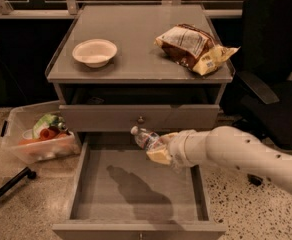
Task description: Place water bottle into middle drawer
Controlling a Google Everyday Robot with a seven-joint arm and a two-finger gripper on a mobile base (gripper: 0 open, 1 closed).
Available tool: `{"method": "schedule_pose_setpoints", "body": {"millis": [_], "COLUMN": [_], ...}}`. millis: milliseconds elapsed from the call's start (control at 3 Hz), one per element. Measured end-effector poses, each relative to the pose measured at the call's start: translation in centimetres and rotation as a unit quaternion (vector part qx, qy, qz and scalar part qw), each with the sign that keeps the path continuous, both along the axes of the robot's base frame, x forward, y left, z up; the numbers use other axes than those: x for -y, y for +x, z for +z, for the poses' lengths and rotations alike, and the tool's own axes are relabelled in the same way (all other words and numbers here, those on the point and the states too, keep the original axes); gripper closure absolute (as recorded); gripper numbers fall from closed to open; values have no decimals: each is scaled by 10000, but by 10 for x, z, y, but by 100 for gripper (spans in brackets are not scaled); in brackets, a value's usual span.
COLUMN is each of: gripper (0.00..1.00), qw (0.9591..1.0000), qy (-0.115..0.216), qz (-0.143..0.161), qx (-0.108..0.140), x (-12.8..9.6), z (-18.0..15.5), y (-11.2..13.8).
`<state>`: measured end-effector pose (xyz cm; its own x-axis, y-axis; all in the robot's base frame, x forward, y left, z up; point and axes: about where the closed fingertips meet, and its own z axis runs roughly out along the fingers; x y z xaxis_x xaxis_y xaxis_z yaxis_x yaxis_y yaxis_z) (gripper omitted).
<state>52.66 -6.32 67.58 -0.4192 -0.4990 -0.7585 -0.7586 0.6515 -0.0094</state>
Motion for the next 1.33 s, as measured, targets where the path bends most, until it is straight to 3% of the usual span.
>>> {"method": "schedule_pose_setpoints", "body": {"millis": [333,667,1000,1333], "gripper": [100,100,100,100], "qw": [9989,9977,9992,9992], "qy": [-121,-80,-75,-76], "qz": [-282,-476,-222,-218], "qx": [-356,-469,-328,-331], "x": [-16,-34,-68,-68], "z": [-65,-109,-106,-106], "y": [-9,4,13,13]}}
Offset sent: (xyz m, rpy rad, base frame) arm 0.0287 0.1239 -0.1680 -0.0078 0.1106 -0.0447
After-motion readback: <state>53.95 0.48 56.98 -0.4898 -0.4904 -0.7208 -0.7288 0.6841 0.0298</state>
